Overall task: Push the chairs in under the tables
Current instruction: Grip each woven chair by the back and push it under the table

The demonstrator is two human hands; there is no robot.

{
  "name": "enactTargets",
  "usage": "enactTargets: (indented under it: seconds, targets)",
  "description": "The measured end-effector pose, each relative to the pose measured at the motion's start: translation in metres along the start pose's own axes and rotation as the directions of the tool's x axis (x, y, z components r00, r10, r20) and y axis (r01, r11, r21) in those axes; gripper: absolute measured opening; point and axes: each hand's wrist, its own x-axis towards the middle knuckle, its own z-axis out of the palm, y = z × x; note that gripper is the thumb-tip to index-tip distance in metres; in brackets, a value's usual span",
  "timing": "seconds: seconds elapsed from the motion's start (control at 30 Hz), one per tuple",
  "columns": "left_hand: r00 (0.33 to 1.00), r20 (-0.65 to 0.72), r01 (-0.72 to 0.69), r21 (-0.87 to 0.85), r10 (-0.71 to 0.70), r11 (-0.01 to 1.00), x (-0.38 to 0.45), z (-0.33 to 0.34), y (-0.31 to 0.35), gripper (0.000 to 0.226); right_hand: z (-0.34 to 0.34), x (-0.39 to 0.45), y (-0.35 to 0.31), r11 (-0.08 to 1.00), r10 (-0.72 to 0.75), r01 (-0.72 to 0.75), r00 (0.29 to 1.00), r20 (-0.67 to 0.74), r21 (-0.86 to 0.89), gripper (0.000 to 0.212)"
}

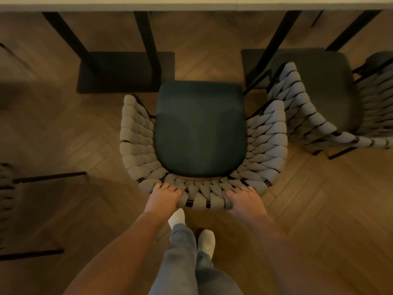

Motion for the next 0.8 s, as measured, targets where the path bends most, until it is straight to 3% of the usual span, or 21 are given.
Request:
enactTargets:
  seconds: [0.2,0.63,0.8]
  targets:
    - [1.0,-0.01,0.009,-0.074,-0.01,0.997,0.049,-0.029,-0.003,0.054,-0.042,0.049,0.032,1.0,0.02,-0.02,1.0,0.02,-0.024,0.053]
    - [0.997,-0.054,0.045,-0.061,-0.048,0.997,0.149,-0.106,-0.005,0.043,-0.112,0.135,0.096,0.999,-0.003,0.002,1.0,-0.031,-0.04,0.04]
    - [0.997,-0.039,0.068,-0.073,-0.071,0.995,0.16,-0.11,0.008,0.051,-0.123,0.144,0.116,0.996,-0.027,0.027,1.0,0.008,-0.087,0.048]
